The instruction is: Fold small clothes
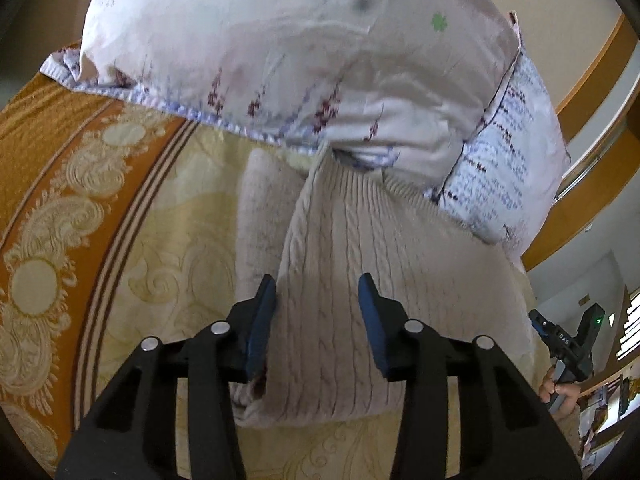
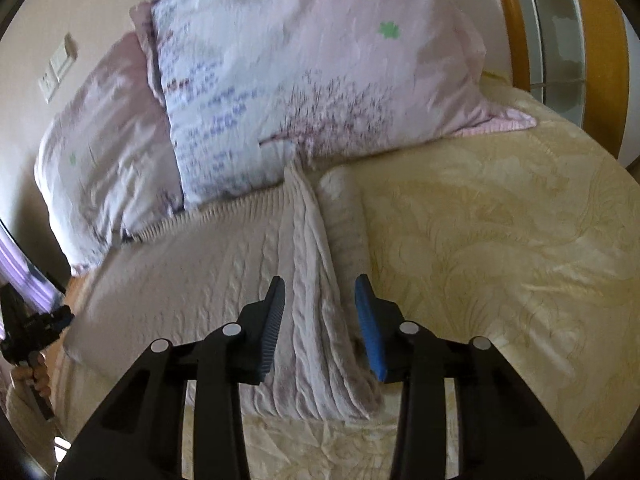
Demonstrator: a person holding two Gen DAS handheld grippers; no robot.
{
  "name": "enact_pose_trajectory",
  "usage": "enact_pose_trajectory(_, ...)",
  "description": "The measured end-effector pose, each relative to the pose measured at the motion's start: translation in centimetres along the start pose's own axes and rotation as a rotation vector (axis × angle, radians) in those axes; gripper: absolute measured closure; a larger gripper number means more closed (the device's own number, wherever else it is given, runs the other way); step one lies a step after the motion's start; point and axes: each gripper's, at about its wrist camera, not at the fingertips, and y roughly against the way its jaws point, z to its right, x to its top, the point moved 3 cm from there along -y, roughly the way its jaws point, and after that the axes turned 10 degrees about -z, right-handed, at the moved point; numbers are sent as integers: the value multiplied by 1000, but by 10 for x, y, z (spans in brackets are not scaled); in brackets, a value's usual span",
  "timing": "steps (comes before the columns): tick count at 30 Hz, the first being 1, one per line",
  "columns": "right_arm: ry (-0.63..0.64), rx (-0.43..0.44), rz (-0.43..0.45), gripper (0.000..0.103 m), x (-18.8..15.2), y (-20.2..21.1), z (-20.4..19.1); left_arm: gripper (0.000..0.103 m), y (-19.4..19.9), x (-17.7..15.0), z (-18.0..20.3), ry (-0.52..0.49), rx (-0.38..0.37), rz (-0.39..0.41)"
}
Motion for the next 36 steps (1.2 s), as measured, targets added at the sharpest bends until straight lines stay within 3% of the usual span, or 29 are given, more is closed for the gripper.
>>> enact_pose_trajectory(1, 9, -5, -9, 83, -2, -3, -1, 65, -2, -1, 0, -2, 9, -2)
enact_pose_trajectory(2, 22, -16, -9, 90, -4, -5, -2, 69, -4, -2, 0, -4, 16, -5)
enact_pose_trajectory(5, 43, -35, 23, 92, -7, -1, -7, 86, -6, -4, -2, -1, 19, -17)
enact_pose_trajectory(10, 21, -13, 70, 92, -8, 17, -9, 100, -3, -5, -4, -15, 20, -23)
enact_pose_trajectory(19, 8, -25, 43, 93, -18, 24, -10, 101, 14, -10, -16, -14, 5, -15)
enact_pose_trajectory(25, -4, -37, 27, 93, -21, 16, -7, 98, 21, -14, -10, -36, -64, 9)
enact_pose_trajectory(27, -9, -33, 23, 93, -20, 15, -6, 83, 21, -15, -7, -48, -58, 9)
enact_pose_trajectory(30, -16, -19, 11, 92, -21, 13, -6, 70, 20, -16, -4, -60, -43, 2)
enact_pose_trajectory(35, -19, -11, -13, 84, -21, 11, -7, 72, 9, -18, -3, -69, -10, -25)
enact_pose_trajectory(36, -12, -16, -17, 84, -22, 10, -9, 83, 8, -19, -3, -68, -8, -28)
